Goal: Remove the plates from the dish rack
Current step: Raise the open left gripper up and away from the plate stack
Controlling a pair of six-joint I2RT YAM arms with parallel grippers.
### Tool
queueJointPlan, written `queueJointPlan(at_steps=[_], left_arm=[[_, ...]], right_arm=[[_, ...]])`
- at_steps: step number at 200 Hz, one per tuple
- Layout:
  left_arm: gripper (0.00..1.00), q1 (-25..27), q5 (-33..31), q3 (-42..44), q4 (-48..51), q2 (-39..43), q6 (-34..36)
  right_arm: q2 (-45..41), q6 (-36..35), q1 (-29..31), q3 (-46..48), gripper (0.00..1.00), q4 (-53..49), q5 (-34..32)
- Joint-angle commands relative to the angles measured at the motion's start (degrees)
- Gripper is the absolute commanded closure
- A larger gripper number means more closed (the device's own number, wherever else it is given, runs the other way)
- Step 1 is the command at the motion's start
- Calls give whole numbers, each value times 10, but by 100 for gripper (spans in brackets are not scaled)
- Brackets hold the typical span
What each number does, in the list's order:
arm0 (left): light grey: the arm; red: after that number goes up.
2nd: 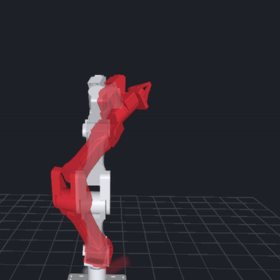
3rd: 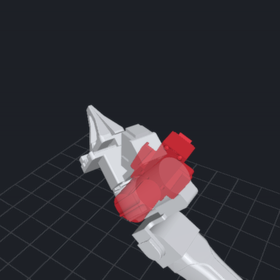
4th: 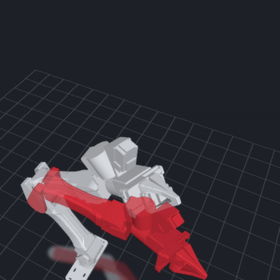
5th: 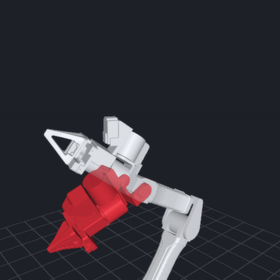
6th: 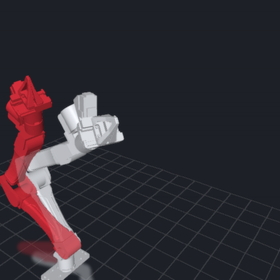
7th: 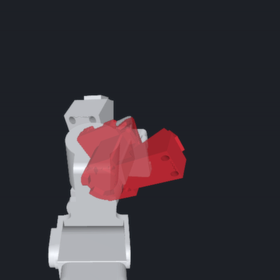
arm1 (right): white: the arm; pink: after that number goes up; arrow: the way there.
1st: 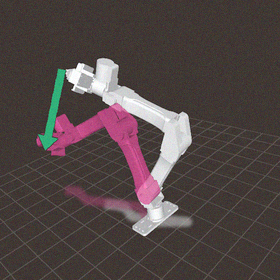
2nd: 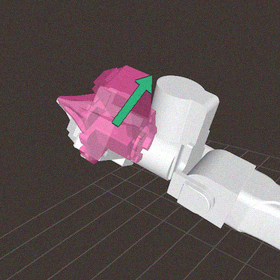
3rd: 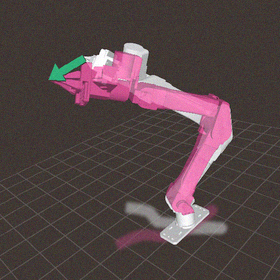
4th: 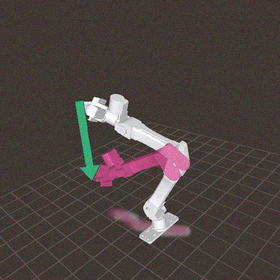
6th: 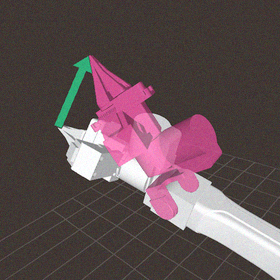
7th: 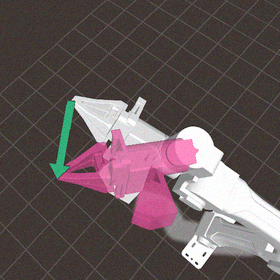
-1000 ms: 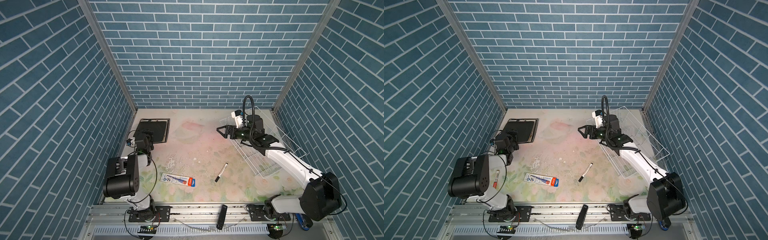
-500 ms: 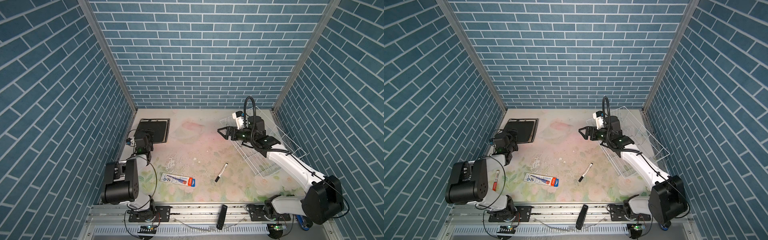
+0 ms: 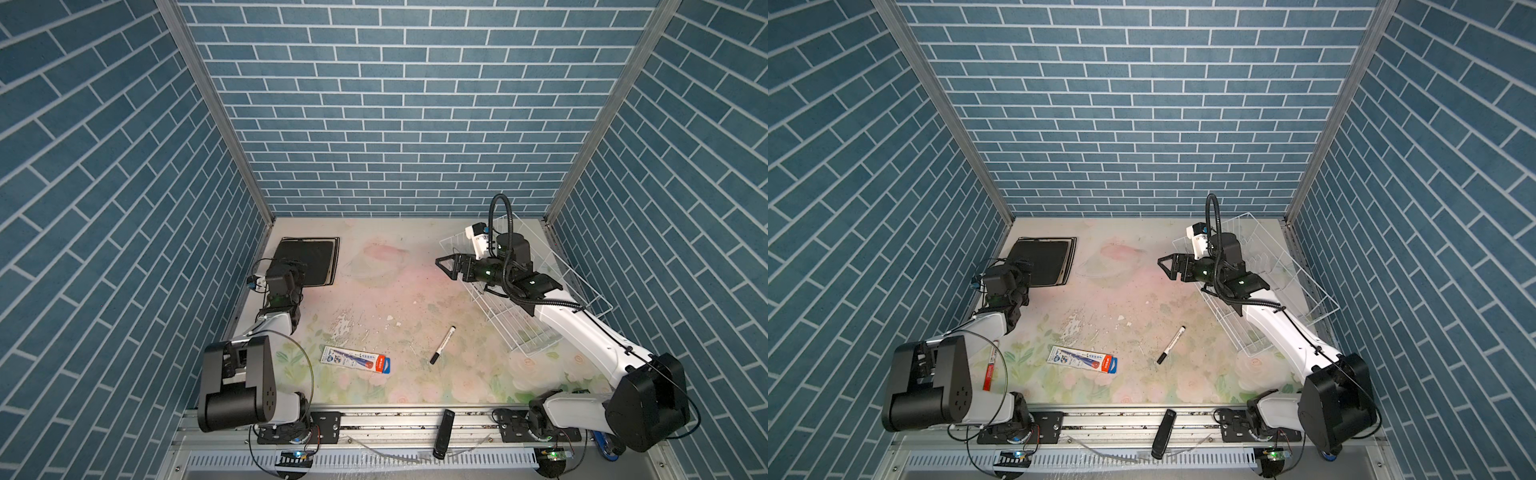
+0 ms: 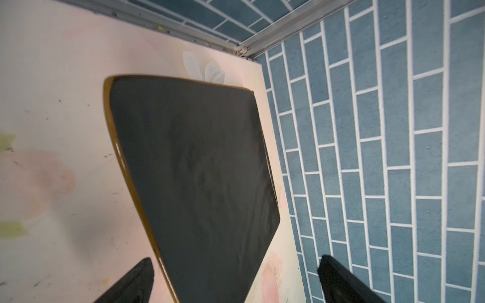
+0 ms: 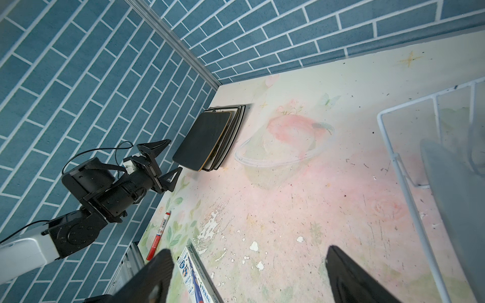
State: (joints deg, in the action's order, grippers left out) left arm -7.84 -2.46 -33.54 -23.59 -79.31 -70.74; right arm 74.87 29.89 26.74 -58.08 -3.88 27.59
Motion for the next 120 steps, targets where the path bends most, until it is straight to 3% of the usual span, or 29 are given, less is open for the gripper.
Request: queueJointPlan(at_steps=[1,88,120], left_arm=[[0,1,-42,-19,48,19,36],[0,-18,-40,-48,82,-13,28],[0,-18,-65,-86,170,-16,28]], right_arm=[[-12,-21,3,16,8,3,-7],[-8,-26,3,14,8,-1,-11],[1,-28,3,7,8,-1,-11]])
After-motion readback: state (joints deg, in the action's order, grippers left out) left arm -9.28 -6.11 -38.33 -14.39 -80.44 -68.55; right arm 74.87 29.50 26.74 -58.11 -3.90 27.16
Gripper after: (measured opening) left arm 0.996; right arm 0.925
